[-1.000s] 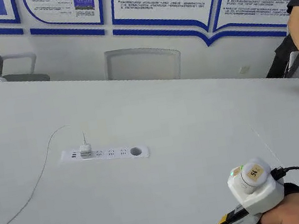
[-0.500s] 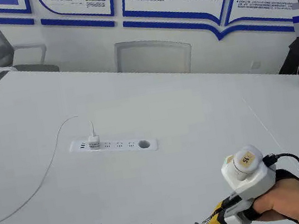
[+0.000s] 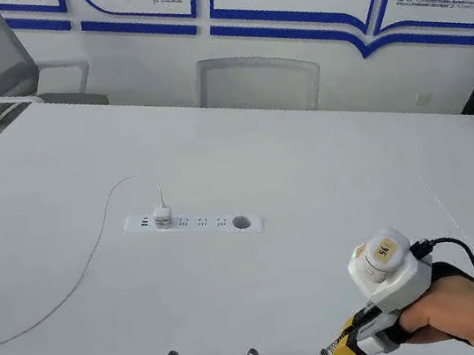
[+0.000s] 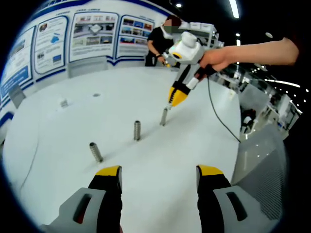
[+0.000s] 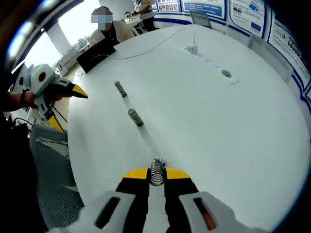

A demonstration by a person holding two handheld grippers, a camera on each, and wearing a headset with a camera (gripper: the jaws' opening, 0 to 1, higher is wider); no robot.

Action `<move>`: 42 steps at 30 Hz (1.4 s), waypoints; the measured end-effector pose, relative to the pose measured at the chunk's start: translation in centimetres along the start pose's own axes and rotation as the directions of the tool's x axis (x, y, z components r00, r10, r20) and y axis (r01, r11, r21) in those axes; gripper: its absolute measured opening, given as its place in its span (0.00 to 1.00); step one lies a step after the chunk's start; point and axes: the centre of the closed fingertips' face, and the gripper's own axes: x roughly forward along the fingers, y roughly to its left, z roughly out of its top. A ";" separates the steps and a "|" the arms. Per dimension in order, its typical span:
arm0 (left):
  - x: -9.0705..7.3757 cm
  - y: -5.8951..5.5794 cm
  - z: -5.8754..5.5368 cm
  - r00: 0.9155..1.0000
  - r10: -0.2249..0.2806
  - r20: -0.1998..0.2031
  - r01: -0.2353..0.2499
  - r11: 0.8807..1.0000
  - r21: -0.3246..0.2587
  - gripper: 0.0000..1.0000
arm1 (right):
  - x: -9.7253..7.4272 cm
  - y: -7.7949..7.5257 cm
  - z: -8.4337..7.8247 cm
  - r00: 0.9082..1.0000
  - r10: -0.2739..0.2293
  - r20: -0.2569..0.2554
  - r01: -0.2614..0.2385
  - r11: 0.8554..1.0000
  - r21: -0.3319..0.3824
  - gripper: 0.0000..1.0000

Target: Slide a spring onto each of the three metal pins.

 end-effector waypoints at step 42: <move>-1.0 0.7 -0.5 1.000 0.024 0.006 -0.024 0.999 -0.032 0.66 | 1.6 0.3 1.0 0.999 -0.006 -0.042 0.004 0.998 -0.058 0.13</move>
